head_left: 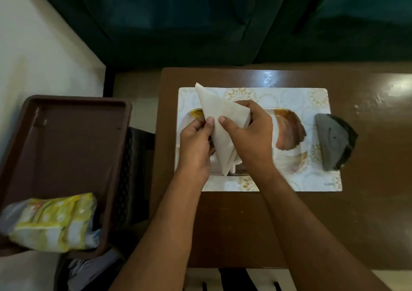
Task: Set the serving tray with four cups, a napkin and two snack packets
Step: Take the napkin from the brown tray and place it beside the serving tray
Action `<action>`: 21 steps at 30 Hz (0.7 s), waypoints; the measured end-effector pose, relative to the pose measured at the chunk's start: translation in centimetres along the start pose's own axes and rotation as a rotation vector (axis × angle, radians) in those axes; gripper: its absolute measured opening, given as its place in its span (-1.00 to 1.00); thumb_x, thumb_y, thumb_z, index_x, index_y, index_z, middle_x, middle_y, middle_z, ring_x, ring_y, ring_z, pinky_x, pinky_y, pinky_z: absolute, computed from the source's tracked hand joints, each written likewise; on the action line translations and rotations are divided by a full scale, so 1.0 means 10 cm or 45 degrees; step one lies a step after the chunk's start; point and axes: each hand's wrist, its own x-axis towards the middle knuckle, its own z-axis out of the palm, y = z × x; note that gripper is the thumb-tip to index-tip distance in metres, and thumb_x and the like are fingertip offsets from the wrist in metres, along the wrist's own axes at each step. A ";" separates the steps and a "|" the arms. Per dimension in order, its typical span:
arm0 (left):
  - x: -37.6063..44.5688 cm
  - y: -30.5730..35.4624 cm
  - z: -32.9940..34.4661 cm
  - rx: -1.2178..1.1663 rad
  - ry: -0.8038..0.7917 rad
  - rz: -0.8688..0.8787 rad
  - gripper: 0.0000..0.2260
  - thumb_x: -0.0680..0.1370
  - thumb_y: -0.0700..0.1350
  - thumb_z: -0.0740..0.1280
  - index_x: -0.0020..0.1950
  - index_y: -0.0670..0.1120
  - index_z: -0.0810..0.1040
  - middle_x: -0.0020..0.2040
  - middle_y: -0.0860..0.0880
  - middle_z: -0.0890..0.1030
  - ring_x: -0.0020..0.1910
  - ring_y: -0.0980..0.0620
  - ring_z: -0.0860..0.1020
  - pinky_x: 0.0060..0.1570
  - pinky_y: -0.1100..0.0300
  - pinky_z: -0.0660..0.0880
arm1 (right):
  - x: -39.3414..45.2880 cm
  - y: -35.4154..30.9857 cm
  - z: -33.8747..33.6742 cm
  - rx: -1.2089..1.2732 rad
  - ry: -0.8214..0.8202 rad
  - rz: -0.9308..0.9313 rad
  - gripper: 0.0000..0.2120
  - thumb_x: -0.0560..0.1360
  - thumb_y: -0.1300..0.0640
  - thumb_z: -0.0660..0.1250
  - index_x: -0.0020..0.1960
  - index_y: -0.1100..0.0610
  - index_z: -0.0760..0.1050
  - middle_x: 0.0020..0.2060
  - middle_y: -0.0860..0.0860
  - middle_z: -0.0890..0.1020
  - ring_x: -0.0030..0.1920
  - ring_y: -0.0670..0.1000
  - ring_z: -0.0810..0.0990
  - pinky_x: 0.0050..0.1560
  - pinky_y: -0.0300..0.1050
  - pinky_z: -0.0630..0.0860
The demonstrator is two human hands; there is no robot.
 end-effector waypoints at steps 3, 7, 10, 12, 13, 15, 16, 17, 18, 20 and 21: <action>-0.02 -0.16 0.30 -0.008 -0.042 -0.028 -0.86 0.70 -0.13 0.33 0.16 -0.05 0.69 -0.03 0.02 0.78 -0.05 0.11 0.73 -0.17 0.21 0.67 | 0.05 0.11 -0.30 -0.016 0.092 -0.015 -0.68 0.46 0.12 0.58 0.15 0.07 0.57 0.02 -0.11 0.66 0.06 -0.07 0.66 0.00 -0.27 0.63; -0.08 -0.43 0.74 0.035 -0.104 -0.056 -0.79 0.68 -0.18 0.35 0.29 -0.15 0.65 0.11 -0.09 0.74 0.01 0.05 0.71 -0.14 0.19 0.67 | 0.12 0.31 -0.74 -0.087 0.211 -0.058 -0.69 0.47 0.14 0.56 0.17 0.06 0.58 0.01 -0.16 0.64 0.06 -0.13 0.63 0.03 -0.34 0.62; -0.10 -0.61 1.03 0.102 -0.150 -0.040 -0.74 0.66 -0.23 0.37 0.35 -0.19 0.61 0.16 -0.15 0.74 0.07 -0.02 0.72 0.04 0.13 0.68 | 0.17 0.45 -1.04 -0.153 0.318 -0.072 -0.71 0.46 0.17 0.55 0.15 0.08 0.60 -0.01 -0.14 0.66 -0.01 -0.16 0.63 -0.06 -0.56 0.50; -0.12 -0.74 1.22 0.156 -0.181 -0.036 -0.74 0.65 -0.26 0.38 0.35 -0.21 0.60 0.18 -0.23 0.73 0.06 -0.07 0.70 0.05 0.11 0.65 | 0.20 0.54 -1.23 -0.226 0.400 -0.064 -0.72 0.46 0.19 0.53 0.16 0.10 0.62 0.03 -0.05 0.71 0.02 -0.09 0.66 -0.08 -0.58 0.48; -0.13 -0.81 1.31 0.191 -0.198 -0.035 -0.74 0.65 -0.27 0.39 0.34 -0.22 0.60 0.19 -0.27 0.71 0.04 -0.10 0.67 0.05 0.06 0.61 | 0.21 0.59 -1.32 -0.260 0.440 -0.062 -0.72 0.47 0.20 0.52 0.17 0.11 0.63 0.04 -0.02 0.72 0.04 -0.06 0.68 -0.08 -0.56 0.49; -0.13 -0.93 1.45 0.269 -0.237 -0.026 -0.75 0.64 -0.26 0.41 0.32 -0.19 0.62 0.19 -0.28 0.71 0.06 -0.11 0.66 0.14 0.00 0.61 | 0.23 0.66 -1.49 -0.319 0.516 -0.062 -0.71 0.47 0.21 0.51 0.18 0.12 0.63 0.04 0.00 0.73 0.04 -0.02 0.71 -0.03 -0.39 0.59; -0.13 -0.99 1.54 0.300 -0.257 -0.028 -0.75 0.63 -0.26 0.41 0.32 -0.18 0.63 0.19 -0.25 0.71 0.12 -0.09 0.68 0.20 0.03 0.61 | 0.26 0.71 -1.58 -0.346 0.560 -0.056 -0.71 0.47 0.22 0.50 0.18 0.12 0.63 0.03 0.00 0.74 0.03 0.00 0.71 0.00 -0.23 0.65; -0.14 -1.06 1.63 0.331 -0.273 -0.031 -0.74 0.64 -0.25 0.42 0.33 -0.16 0.63 0.19 -0.19 0.72 0.18 -0.06 0.69 0.22 0.10 0.62 | 0.30 0.75 -1.68 -0.373 0.601 -0.050 -0.72 0.47 0.23 0.49 0.18 0.13 0.64 0.02 0.00 0.75 0.01 0.01 0.72 0.00 -0.10 0.68; -0.15 -1.12 1.71 0.370 -0.286 -0.032 -0.73 0.64 -0.24 0.41 0.34 -0.15 0.63 0.18 -0.13 0.73 0.22 -0.03 0.68 0.22 0.15 0.63 | 0.33 0.78 -1.77 -0.399 0.638 -0.048 -0.73 0.47 0.24 0.49 0.17 0.13 0.64 0.01 0.01 0.75 -0.01 0.01 0.72 -0.01 -0.03 0.68; -0.16 -1.22 1.84 0.442 -0.300 -0.033 -0.72 0.64 -0.23 0.41 0.36 -0.14 0.63 0.18 -0.06 0.71 0.26 -0.01 0.66 0.31 0.12 0.60 | 0.38 0.83 -1.91 -0.452 0.694 -0.059 -0.73 0.46 0.25 0.48 0.16 0.14 0.65 0.00 0.01 0.75 -0.03 0.02 0.71 -0.03 -0.02 0.67; -0.16 -1.26 1.89 0.468 -0.303 -0.038 -0.72 0.64 -0.22 0.41 0.37 -0.14 0.62 0.21 -0.07 0.70 0.28 -0.02 0.65 0.37 0.06 0.57 | 0.40 0.84 -1.96 -0.480 0.712 -0.066 -0.73 0.46 0.25 0.47 0.16 0.14 0.65 0.00 0.01 0.75 -0.03 0.02 0.71 -0.03 -0.05 0.66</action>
